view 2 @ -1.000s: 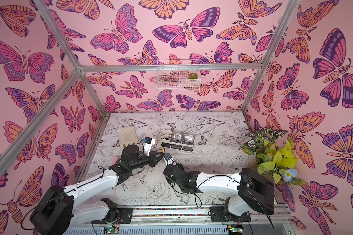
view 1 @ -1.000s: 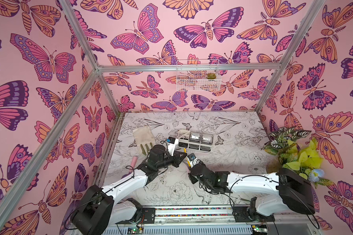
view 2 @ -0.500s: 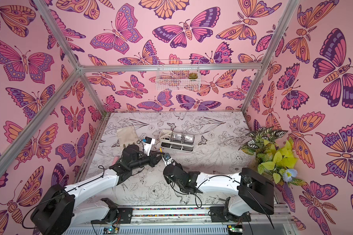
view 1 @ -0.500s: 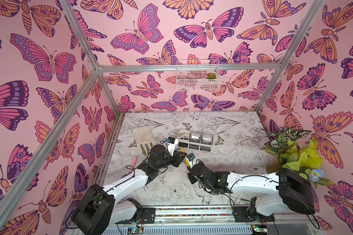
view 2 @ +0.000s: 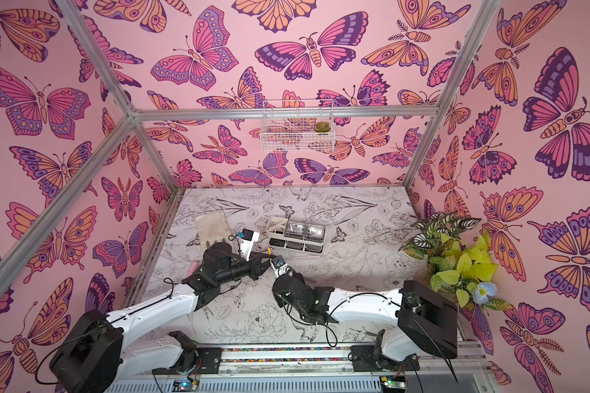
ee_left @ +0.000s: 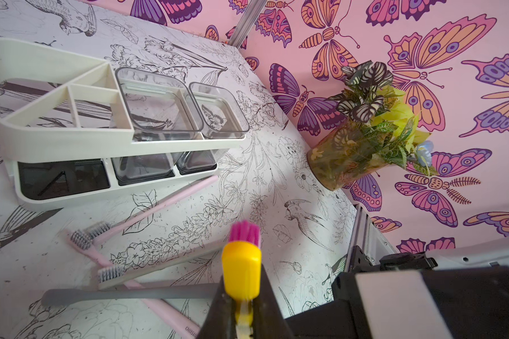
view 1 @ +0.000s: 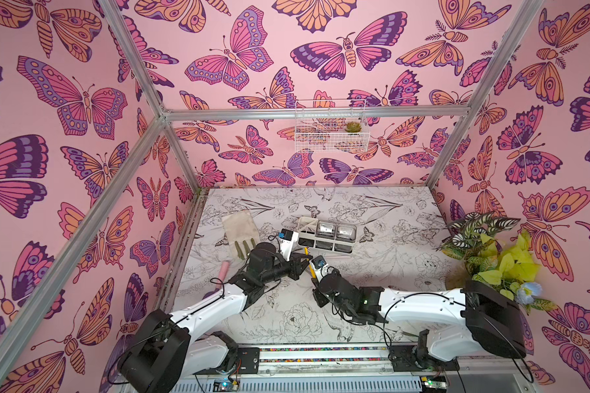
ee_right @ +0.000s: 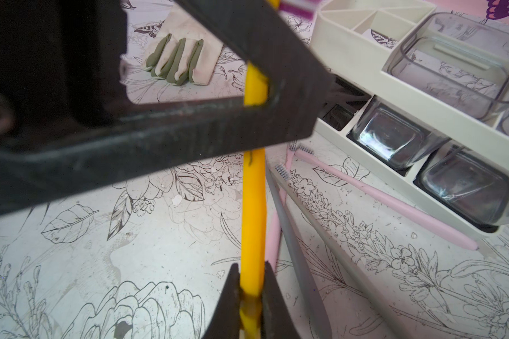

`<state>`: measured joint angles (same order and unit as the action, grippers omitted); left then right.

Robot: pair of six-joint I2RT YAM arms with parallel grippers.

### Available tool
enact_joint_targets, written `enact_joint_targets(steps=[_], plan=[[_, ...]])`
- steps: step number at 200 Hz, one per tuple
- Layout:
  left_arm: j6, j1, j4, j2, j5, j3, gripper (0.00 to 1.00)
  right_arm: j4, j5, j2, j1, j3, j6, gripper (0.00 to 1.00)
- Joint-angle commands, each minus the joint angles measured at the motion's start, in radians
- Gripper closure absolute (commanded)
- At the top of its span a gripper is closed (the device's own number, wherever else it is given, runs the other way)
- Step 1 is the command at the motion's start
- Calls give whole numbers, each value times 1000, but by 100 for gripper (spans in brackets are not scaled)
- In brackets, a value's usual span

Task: Place the toothbrush into the toothbrush holder
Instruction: Pick up the toothbrush from the center of the board.

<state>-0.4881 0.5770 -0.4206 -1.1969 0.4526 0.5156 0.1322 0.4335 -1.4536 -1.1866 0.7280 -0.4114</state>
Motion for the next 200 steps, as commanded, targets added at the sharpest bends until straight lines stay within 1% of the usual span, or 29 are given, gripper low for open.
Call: enact_joint_targets(steps=[1,28,47,77,97,116,159,171,200], plan=[[63,-7,17,10,-48,-32,100,26,12,17,-14,21,6,80],[65,-8,19,28,-80,-43,100,13,43,33,-13,5,-19,70],[61,-8,30,34,-97,-45,100,-18,30,58,-13,4,-22,65],[64,-8,32,22,-100,-42,100,-24,12,119,-14,-34,-41,61],[62,-8,48,10,-131,-38,100,-21,10,150,-13,-58,-59,59],[71,-8,81,5,-157,-29,100,-16,17,173,-14,-81,-80,59],[71,-9,82,8,-191,-37,100,-9,2,202,-14,-124,-128,57],[69,-8,87,5,-204,-37,100,-18,9,215,-13,-129,-144,57],[74,-10,110,2,-233,-33,100,-46,61,291,-14,-146,-155,51]])
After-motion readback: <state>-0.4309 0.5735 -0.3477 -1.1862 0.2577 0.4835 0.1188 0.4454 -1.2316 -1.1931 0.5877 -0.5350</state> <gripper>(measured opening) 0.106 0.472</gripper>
